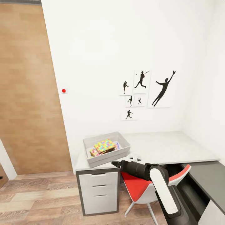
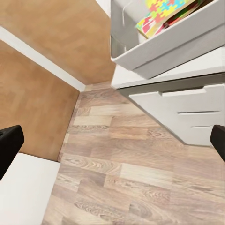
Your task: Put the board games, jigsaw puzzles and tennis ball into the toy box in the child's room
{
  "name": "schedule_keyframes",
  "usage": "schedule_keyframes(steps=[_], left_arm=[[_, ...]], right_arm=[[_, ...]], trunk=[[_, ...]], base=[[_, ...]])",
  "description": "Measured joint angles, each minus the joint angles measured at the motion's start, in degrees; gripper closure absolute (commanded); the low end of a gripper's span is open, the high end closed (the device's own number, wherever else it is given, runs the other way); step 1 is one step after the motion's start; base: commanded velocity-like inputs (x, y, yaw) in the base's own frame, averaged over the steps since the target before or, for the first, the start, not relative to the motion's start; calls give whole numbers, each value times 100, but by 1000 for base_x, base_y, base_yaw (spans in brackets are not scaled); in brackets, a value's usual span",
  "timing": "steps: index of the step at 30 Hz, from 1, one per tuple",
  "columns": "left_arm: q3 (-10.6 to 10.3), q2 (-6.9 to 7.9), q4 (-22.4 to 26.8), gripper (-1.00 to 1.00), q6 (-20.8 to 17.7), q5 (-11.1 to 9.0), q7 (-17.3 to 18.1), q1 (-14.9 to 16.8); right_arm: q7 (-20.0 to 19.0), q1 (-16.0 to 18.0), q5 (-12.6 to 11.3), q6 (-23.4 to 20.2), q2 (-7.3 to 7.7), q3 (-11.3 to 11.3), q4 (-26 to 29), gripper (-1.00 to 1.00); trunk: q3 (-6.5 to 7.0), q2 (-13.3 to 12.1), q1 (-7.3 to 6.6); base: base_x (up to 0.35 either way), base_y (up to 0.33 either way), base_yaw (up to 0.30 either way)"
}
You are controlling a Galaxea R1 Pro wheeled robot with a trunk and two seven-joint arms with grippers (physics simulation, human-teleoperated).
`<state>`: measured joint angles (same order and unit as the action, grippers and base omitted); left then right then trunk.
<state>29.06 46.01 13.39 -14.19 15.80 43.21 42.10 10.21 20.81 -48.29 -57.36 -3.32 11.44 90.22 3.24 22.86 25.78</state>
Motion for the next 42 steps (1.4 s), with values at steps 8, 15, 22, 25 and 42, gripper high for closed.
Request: schedule_keyframes(steps=[8, 15, 22, 25, 42], left_arm=[[-2, 3, 2, -100, 0, 5, -2, -1], [-2, 7, 2, -100, 2, -1, 2, 0], [-2, 4, 2, -100, 23, -1, 1, -2], [-2, 5, 1, -100, 36, -1, 1, -1], [-2, 2, 1, -100, 58, -2, 0, 0]], right_arm=[[7, 2, -2, -1, 0, 1, -8, -100], [4, 0, 1, 0, 0, -1, -9, -100], [4, 0, -1, -3, 0, 2, -9, -100], [2, 0, -1, -3, 0, 1, -9, -100], [9, 1, 10, -5, -3, -4, -32, -100]], trunk=[[0, 1, -1], [0, 1, -2], [0, 1, -2], [0, 1, -2], [0, 1, -2]], base=[[-186, 261, 0], [-30, 288, 0], [-2, 277, 0], [0, 223, 0], [0, 194, 0]])
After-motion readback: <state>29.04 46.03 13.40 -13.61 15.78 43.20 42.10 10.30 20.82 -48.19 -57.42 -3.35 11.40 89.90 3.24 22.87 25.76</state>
